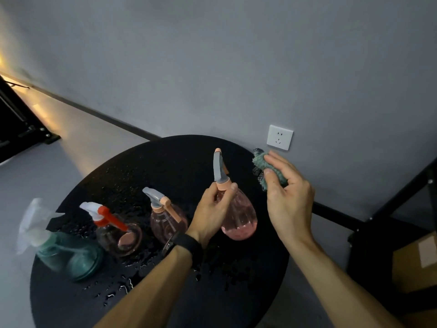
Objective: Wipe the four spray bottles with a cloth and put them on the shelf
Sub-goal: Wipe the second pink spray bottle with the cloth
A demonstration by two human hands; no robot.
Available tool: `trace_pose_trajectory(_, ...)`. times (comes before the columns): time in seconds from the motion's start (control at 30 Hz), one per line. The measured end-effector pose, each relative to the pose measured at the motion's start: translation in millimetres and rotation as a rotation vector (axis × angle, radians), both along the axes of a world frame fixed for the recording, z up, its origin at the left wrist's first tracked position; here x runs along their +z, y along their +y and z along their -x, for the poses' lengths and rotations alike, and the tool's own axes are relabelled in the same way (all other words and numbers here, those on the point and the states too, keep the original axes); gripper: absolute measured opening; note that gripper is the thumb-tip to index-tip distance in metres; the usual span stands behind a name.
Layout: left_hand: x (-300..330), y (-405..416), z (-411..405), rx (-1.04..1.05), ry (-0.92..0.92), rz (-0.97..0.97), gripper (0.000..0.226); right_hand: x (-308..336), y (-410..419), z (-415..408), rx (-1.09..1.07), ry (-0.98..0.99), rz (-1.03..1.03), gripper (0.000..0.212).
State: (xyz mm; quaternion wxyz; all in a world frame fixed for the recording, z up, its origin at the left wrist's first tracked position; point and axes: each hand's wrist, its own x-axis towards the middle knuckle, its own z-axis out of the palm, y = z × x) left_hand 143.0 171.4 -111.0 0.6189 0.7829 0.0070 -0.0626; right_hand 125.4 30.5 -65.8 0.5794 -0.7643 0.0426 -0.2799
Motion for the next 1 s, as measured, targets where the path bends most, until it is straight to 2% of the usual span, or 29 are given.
trace_pose_trajectory(0.13, 29, 4, 21, 0.034, 0.042, 0.245, 0.031, 6, 5, 9, 0.042, 0.010, -0.050, 0.030)
trace_pose_trajectory(0.27, 58, 17, 29, 0.070, 0.011, 0.356, 0.037, 12, 23, 21, 0.127, -0.002, -0.097, 0.031)
trace_pose_trajectory(0.4, 82, 33, 32, 0.081, 0.072, 0.518, 0.074, 17, 50, 31, 0.181, -0.056, -0.167, 0.032)
trace_pose_trajectory(0.43, 86, 38, 33, 0.071, 0.091, 0.548, 0.073, 19, 57, 33, 0.175, -0.069, -0.197, 0.032)
trace_pose_trajectory(0.5, 89, 49, 38, 0.033, 0.092, 0.622, 0.050, 24, 70, 35, 0.161, -0.093, -0.242, 0.032)
trace_pose_trajectory(0.7, 92, 83, 56, -0.065, 0.063, 0.810, 0.036, 38, 93, 38, 0.234, -0.084, -0.372, 0.032)
trace_pose_trajectory(0.8, 94, 95, 61, -0.059, 0.036, 0.865, 0.042, 42, 104, 37, 0.250, -0.069, -0.416, 0.032)
trace_pose_trajectory(1.0, 90, 99, 61, 0.042, 0.085, 0.857, 0.057, 41, 131, 31, 0.260, -0.040, -0.465, 0.032)
